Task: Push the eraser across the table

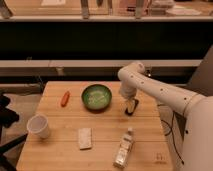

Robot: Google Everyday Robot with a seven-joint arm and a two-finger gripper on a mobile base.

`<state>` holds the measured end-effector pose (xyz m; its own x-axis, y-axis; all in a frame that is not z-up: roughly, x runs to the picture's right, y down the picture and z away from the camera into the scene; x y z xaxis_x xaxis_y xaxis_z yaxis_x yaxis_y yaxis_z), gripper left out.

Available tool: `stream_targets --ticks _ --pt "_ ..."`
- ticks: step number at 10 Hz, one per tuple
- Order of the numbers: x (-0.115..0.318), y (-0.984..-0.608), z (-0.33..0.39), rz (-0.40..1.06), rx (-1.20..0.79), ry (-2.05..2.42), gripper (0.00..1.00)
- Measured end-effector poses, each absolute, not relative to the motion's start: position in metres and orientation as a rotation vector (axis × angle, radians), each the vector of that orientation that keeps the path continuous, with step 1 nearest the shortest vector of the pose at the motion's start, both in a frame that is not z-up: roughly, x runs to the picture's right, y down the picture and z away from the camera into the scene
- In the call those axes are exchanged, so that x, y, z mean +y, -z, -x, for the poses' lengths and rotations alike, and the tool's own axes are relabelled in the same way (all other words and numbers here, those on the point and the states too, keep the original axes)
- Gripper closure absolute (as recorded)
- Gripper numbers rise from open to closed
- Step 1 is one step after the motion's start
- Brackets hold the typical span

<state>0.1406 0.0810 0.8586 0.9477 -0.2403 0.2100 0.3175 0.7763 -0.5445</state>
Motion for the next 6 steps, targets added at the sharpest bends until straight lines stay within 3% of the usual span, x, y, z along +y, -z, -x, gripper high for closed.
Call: stream_targets --ticks 4,6 --pt "0.086 -0.862 -0.160 0.608 -0.140 0.250 0.20" --pt "0.090 -0.861 -0.179 0.599 -0.120 0.206 0.33"
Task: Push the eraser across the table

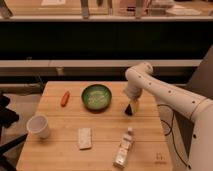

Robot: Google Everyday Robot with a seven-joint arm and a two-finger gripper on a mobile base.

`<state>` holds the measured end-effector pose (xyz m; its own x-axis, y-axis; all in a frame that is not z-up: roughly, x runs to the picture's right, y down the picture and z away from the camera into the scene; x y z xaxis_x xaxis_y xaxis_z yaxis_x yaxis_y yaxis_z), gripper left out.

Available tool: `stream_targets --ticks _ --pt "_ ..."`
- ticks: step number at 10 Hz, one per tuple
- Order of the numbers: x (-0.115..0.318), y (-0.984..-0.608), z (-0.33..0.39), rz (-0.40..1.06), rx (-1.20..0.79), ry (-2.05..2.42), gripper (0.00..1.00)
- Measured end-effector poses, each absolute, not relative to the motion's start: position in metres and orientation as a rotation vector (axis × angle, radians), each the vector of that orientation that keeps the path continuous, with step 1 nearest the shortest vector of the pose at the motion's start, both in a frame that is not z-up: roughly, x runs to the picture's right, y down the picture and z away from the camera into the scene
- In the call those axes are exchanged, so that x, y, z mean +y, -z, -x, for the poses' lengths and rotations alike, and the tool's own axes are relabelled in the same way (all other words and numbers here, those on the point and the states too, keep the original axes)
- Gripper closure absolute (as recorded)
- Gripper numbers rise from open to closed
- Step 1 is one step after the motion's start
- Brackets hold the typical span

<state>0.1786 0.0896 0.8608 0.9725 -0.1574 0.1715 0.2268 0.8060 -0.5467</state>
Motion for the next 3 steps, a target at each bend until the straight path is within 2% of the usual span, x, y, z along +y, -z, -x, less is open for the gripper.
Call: stream_targets --ticks 3 --pt "0.094 -0.860 -0.202 0.601 -0.100 0.145 0.63"
